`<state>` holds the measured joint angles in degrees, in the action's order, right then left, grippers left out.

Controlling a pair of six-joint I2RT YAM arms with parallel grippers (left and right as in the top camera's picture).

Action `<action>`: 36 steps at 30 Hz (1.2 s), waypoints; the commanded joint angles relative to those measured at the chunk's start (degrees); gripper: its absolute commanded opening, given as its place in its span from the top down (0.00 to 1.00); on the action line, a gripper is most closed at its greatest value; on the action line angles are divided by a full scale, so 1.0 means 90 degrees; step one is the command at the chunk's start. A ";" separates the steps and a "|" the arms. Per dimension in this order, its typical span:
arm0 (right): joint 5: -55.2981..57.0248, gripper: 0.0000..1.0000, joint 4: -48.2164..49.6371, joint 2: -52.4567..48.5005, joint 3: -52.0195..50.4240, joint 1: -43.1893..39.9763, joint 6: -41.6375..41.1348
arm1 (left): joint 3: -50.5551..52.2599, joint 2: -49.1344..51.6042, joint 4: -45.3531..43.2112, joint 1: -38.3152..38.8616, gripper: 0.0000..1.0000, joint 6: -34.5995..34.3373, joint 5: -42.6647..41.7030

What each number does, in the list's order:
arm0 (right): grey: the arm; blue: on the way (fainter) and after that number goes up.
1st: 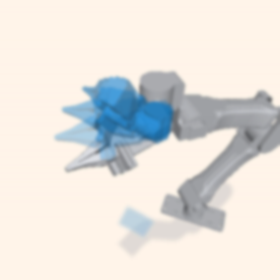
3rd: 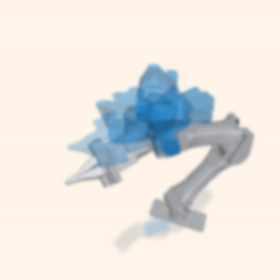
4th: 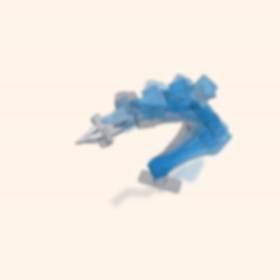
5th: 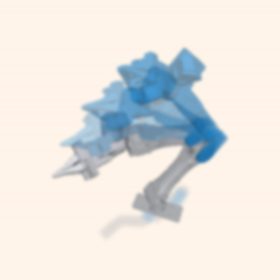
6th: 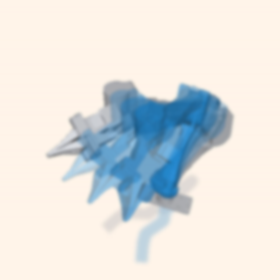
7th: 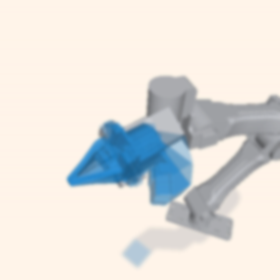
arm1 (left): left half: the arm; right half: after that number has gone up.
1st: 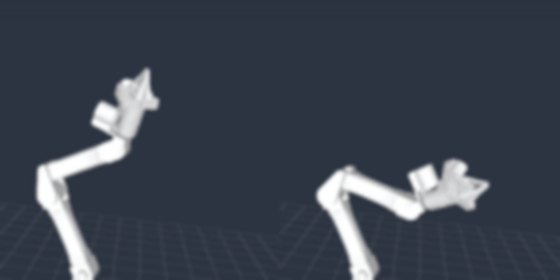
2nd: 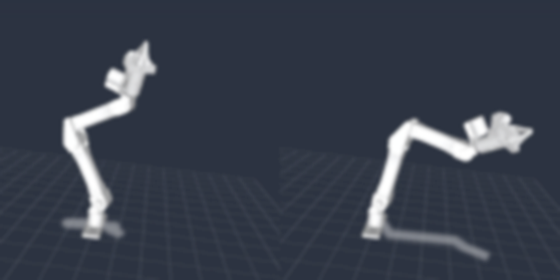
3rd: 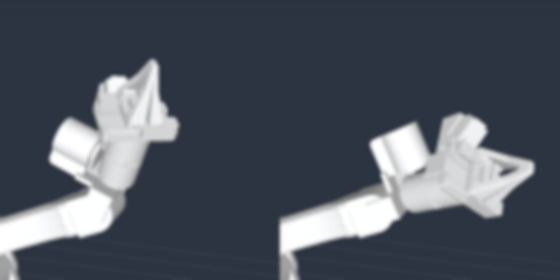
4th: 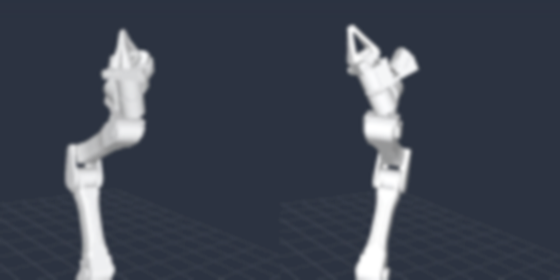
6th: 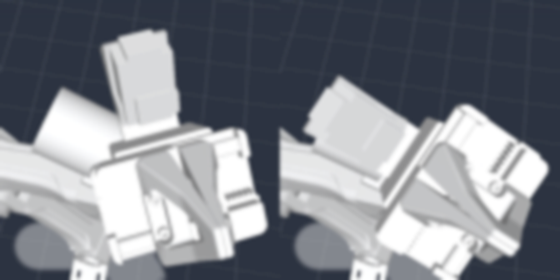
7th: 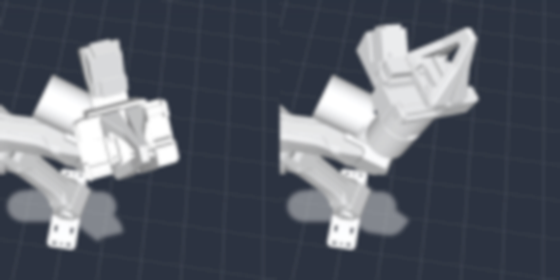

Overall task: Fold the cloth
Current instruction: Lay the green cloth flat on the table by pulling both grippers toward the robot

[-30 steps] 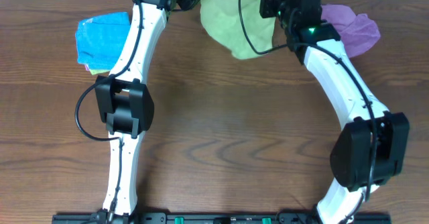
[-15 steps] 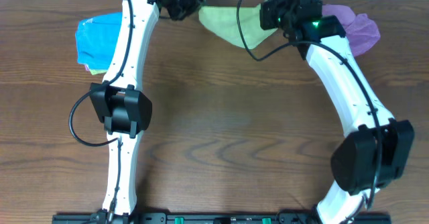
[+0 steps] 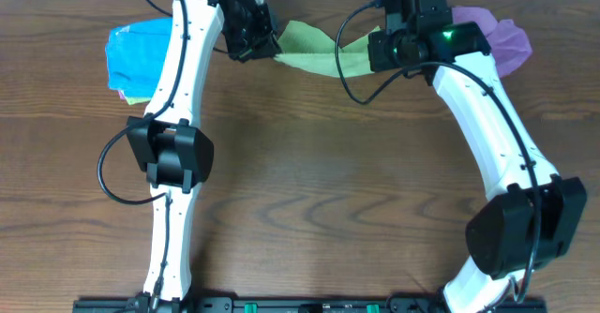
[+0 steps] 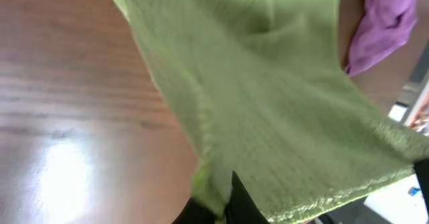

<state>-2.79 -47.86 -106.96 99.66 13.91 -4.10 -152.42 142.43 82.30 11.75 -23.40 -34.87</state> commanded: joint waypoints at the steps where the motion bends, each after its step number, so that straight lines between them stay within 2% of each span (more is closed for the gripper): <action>1: 0.0092 0.99 -0.0129 0.0148 -0.0151 0.0046 -0.0015 | -0.0131 0.0029 0.0265 0.0056 0.94 0.0316 0.0401; 7: -0.0131 0.98 -0.0255 0.0272 -0.0612 0.0046 -0.0117 | -0.0131 0.0029 0.0731 0.0148 0.94 0.0321 0.0447; 15: -0.0143 0.99 -0.0017 0.1234 -0.1479 0.0027 -0.0107 | -0.0131 -0.0019 0.1365 0.0294 0.94 0.0284 0.0413; 22: -0.0447 0.98 -0.0017 0.1355 -0.1705 0.0029 -0.0109 | -0.0131 -0.0617 0.1576 0.0495 0.94 -0.0083 0.0719; 27: -0.0556 0.99 -0.0151 0.1360 -0.1707 0.0036 -0.0104 | -0.0119 -0.0760 0.1613 0.0942 0.94 -0.0226 0.0959; 32: -0.0551 0.99 -0.0401 0.1362 -0.1707 0.0029 -0.0010 | 0.0051 -0.0760 0.1613 0.1702 0.94 -0.0517 0.1605; 36: -0.0551 0.99 -0.0444 0.1462 -0.1719 0.0007 -0.0010 | 0.0051 -0.0823 0.1613 0.1865 0.94 -0.0566 0.1736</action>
<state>-7.09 -51.66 -94.96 84.62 14.11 -4.51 -152.20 136.16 92.31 29.02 -27.22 -22.24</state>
